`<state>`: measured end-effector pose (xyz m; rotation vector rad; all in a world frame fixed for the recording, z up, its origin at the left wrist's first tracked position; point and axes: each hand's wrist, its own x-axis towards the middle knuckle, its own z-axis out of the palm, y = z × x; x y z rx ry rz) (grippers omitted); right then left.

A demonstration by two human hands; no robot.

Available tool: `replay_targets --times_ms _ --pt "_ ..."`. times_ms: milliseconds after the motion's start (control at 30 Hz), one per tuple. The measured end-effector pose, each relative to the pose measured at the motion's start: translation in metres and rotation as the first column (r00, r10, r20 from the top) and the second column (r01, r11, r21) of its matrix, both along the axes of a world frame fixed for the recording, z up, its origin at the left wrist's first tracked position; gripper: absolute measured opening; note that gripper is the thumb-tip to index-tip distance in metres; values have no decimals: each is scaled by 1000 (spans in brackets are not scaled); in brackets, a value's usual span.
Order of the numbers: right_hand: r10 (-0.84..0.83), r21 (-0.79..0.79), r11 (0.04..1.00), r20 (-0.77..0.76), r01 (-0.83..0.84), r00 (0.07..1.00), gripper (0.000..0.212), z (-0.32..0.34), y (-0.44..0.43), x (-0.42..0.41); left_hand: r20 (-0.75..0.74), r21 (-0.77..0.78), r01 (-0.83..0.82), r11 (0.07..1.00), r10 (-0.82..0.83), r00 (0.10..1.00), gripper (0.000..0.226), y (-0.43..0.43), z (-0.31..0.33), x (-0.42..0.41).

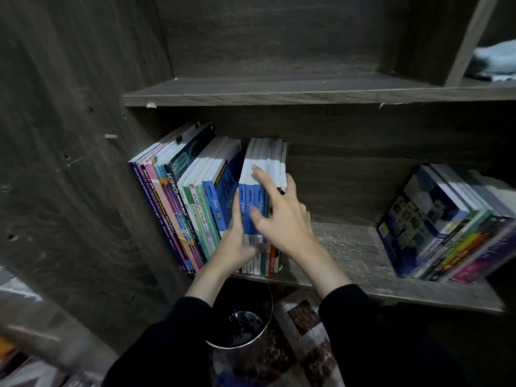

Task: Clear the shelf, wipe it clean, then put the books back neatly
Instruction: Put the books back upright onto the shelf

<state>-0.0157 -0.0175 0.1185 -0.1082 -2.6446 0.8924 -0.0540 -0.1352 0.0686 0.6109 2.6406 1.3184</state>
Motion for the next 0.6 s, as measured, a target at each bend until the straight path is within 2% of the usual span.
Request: replay_targets --times_ms 33,133,167,300,400,500,600 --pt "-29 16 999 11 29 1000 68 2 -3 -1 0 16 -6 1000 6 1000 113 2 -8 -4" --pt "-169 69 983 -25 171 985 65 -1 -11 -6 0 -6 -85 996 85 996 79 14 -20 -9" --pt "-220 76 971 -62 225 974 63 -4 -10 -7 2 6 -98 995 98 995 74 19 -23 -8" --pt "-341 32 936 -160 350 926 53 -13 13 -1 -122 100 -5 995 18 992 90 43 -24 5" --pt "-418 -78 908 -218 411 882 50 -16 41 11 -182 91 61 994 -44 982 100 66 -16 10" --pt "-471 -114 882 -234 457 851 51 -17 68 24 -239 62 132 989 -114 964 106 94 -18 14" --pt "-509 -117 861 -232 496 829 52 -16 97 39 -198 133 207 969 -179 964 111 126 -29 20"
